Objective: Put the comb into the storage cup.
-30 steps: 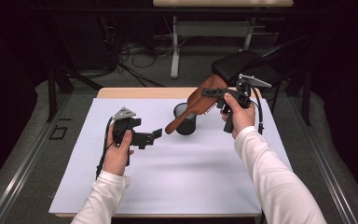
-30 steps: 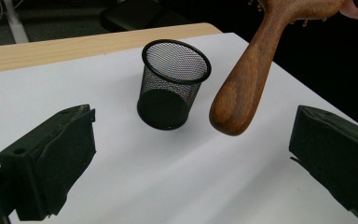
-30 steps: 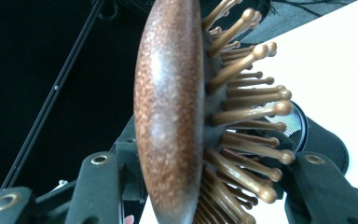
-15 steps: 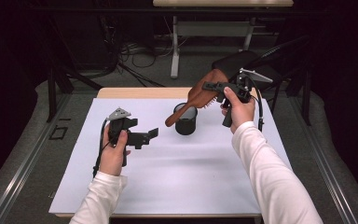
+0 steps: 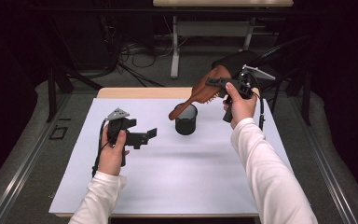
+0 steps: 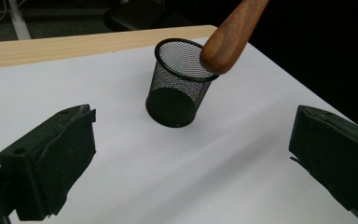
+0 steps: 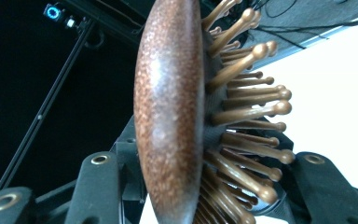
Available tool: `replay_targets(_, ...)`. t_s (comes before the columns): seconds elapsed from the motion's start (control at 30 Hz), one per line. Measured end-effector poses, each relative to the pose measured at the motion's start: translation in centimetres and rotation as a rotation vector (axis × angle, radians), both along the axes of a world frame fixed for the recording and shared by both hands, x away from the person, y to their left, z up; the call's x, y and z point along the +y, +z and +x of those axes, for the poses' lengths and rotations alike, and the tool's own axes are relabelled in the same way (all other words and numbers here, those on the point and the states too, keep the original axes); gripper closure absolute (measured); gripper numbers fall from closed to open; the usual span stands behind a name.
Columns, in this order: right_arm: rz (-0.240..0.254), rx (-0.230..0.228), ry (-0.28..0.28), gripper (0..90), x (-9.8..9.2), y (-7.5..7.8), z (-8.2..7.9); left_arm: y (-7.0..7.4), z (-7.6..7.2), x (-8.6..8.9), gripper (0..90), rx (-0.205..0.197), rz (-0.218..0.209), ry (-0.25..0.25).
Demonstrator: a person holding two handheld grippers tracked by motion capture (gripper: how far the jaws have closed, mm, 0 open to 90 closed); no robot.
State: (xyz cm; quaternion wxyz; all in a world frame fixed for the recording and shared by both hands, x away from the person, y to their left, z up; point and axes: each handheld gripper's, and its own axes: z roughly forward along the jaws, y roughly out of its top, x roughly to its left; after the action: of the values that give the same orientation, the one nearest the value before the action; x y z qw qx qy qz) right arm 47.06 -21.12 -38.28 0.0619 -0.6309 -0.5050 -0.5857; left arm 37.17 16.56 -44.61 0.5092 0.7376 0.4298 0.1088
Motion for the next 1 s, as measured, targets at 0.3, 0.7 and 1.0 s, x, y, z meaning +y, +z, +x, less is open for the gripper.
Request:
replay_targets(0.3, -0.036, -0.012, -0.083, 47.7, -0.2, 0.0, 0.8, 0.0, 0.0, 0.3, 0.4, 0.004, -0.015, 0.007)
replay_targets(0.7, -0.073, -0.018, -0.146, 47.7, -0.3, -0.6, 1.4, -0.2, 0.1, 0.4, 0.4, 0.009, -0.02, 0.008)
replay_targets(1.0, -0.139, -0.041, -0.183, 47.7, 0.0, -1.1, 1.7, -0.3, 0.1, 0.6, 0.4, 0.008, -0.019, 0.009)
